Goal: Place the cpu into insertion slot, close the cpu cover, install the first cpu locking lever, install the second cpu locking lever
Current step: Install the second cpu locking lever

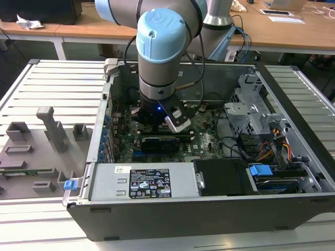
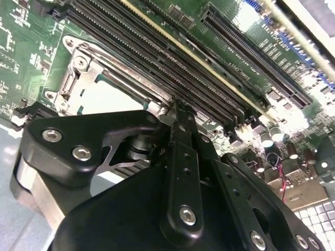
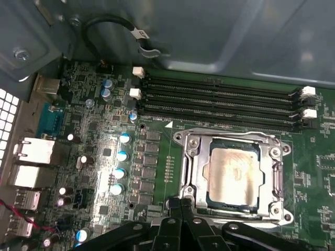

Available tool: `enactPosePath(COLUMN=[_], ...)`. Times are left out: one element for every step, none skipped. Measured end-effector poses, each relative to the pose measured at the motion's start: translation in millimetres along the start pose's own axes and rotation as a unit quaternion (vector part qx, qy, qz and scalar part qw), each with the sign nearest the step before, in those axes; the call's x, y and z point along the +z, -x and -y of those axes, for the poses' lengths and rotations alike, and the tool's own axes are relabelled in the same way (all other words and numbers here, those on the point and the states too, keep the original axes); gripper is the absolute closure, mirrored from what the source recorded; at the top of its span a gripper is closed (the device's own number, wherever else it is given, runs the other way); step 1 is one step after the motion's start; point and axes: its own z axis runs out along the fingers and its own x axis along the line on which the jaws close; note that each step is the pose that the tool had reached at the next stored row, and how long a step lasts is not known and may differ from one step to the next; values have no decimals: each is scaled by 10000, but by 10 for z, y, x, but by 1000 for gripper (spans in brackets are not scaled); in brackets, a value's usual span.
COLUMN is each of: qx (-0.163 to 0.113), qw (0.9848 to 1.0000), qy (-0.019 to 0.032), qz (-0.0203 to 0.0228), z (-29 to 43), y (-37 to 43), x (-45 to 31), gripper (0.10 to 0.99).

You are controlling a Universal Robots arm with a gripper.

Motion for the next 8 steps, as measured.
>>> enactPosePath(qx=[0,-1,-2,-1,-1,-2,-2,-2], qw=[10000,10000,10000,10000,10000,10000,10000,10000], qy=[15,34,64,84,87,88,89,88], qz=[2,4,6,8,8,8,9,9], z=[0,0,-1,-2,-3,-3,-3,-2], y=[-6,-15,-43,-61,-64,-65,-65,-66], x=[4,10,14,16,16,16,16,14], gripper=[980,980,980,980,980,980,980,980])
